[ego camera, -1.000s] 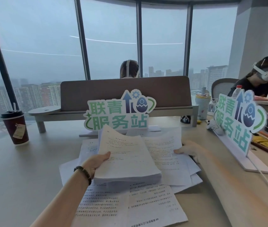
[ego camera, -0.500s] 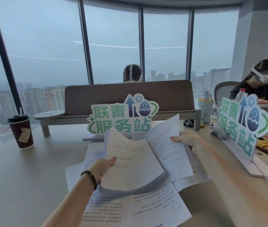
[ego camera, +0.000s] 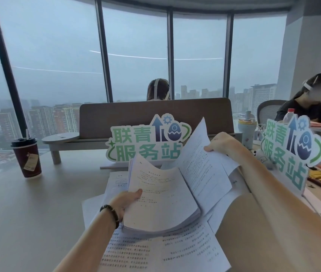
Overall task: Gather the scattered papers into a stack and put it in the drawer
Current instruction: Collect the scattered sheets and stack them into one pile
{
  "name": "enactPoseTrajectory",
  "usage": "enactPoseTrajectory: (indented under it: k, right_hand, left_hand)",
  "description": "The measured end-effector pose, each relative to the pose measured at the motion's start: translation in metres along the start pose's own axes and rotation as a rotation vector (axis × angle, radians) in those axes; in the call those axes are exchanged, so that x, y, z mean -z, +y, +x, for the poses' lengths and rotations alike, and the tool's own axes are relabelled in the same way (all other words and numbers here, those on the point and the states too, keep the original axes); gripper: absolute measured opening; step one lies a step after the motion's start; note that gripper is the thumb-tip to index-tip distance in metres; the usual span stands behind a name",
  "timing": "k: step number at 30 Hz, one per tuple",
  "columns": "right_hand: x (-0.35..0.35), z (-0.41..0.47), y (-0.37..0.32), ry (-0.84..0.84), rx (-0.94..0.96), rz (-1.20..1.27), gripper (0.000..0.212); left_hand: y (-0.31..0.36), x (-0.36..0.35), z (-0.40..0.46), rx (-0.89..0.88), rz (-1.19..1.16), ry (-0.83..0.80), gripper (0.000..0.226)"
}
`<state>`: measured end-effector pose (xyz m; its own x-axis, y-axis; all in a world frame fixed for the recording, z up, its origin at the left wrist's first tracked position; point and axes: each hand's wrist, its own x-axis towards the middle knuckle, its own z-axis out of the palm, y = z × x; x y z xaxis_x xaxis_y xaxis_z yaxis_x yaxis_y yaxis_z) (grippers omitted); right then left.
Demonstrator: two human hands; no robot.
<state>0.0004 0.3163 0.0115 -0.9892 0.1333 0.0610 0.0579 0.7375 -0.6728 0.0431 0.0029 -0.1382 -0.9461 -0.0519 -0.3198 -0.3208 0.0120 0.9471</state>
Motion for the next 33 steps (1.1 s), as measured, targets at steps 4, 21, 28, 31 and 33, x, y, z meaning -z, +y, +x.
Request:
enactPoseTrajectory:
  k: [4, 21, 28, 31, 33]
  right_hand:
    - [0.019, -0.007, -0.018, 0.019, 0.085, 0.024, 0.029]
    - [0.009, -0.028, -0.016, -0.144, 0.119, 0.712, 0.008]
    - [-0.074, -0.014, 0.055, -0.174, -0.187, 0.662, 0.024]
    - [-0.093, -0.014, 0.068, -0.163, -0.224, 0.686, 0.01]
    - [-0.1, -0.015, 0.071, -0.149, -0.221, 0.673, 0.014]
  left_hand:
    - [0.0, 0.0, 0.0, 0.003, 0.018, 0.008, 0.035]
    - [0.007, 0.004, -0.006, -0.058, -0.246, -0.147, 0.037]
    - [0.01, -0.001, -0.006, -0.156, -0.307, -0.191, 0.034]
    - [0.003, 0.0, -0.003, -0.138, -0.246, -0.165, 0.047]
    - [-0.001, 0.002, 0.001, -0.085, -0.236, -0.15, 0.038]
